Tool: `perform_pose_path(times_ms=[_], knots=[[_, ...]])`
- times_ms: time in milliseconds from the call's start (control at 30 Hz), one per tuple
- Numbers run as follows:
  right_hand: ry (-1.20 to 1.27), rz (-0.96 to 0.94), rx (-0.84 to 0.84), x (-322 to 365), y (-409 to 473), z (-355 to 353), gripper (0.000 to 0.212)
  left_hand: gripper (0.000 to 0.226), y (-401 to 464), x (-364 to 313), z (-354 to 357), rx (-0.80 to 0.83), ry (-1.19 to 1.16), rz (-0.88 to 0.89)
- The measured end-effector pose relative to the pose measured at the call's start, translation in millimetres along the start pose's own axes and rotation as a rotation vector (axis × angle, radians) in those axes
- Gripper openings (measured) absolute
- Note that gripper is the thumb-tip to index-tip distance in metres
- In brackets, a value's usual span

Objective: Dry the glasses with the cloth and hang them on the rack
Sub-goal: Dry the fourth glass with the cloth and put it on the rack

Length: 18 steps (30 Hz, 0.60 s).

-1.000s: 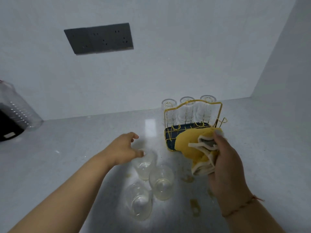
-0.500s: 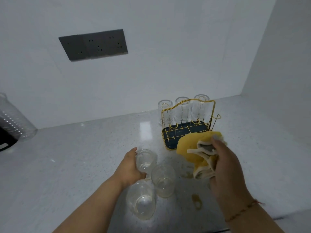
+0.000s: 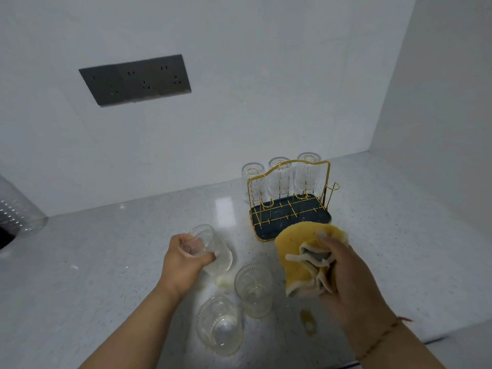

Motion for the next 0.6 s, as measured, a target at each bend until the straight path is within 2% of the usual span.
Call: perform_pose_path(times_ms=[133, 200, 300, 500, 600], knots=[[-0.062, -0.101, -0.082, -3, -4, 8, 0.017, 0.071, -17, -39, 12, -0.03, -0.335, -0.008], [-0.074, -0.142, -0.057, -6, -10, 22, 0.014, 0.069, -33, -58, 29, 0.006, -0.512, -0.016], [-0.112, -0.202, 0.011, -5, -17, 41, 0.014, 0.067, -58, -75, 57, 0.049, -0.59, -0.02], [0.074, -0.249, 0.059, 15, -17, 34, 0.044, 0.05, -78, -93, 78, 0.153, -0.772, -0.085], [0.14, -0.185, 0.062, 11, -14, 31, 0.05, 0.054, -79, -98, 82, 0.204, -0.824, -0.075]])
Point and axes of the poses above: each hand's wrist, its own y-axis towards the middle knuckle, its own z-axis out of the palm, x = y × z, the point moved 7 cm from there along y, towards the middle knuckle, and after that the axes turned 15 degrees about -y, right-handed, at the moved point
